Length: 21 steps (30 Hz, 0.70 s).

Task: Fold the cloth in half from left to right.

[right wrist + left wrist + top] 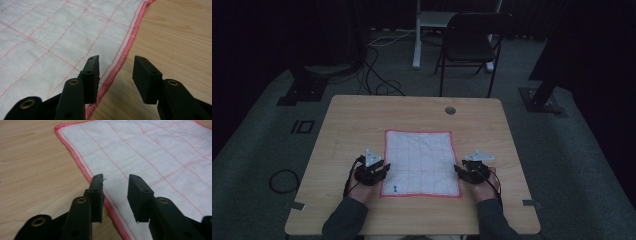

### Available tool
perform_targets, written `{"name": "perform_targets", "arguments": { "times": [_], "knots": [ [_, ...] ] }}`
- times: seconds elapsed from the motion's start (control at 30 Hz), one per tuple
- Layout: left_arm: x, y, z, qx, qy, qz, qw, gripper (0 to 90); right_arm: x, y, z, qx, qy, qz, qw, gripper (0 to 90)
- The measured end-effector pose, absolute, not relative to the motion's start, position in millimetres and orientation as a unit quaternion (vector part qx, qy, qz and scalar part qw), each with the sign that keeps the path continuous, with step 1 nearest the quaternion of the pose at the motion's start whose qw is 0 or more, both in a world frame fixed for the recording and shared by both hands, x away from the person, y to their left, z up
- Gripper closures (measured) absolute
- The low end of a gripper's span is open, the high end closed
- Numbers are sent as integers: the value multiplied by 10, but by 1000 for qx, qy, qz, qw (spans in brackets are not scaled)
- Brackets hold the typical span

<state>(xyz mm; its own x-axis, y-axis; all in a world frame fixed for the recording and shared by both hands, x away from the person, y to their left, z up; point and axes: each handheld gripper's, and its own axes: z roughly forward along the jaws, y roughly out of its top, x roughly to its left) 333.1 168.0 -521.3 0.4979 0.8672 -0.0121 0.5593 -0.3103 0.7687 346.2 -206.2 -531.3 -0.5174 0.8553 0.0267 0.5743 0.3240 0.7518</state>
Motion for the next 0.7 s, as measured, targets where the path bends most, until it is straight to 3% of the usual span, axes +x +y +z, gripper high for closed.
{"name": "perform_targets", "arguments": {
  "times": [0.7],
  "knots": [
    [3631,1587,-5407,768,501,212,337,559,3438,-2071,-5360,454,790,367,189,564]
  ]
}}
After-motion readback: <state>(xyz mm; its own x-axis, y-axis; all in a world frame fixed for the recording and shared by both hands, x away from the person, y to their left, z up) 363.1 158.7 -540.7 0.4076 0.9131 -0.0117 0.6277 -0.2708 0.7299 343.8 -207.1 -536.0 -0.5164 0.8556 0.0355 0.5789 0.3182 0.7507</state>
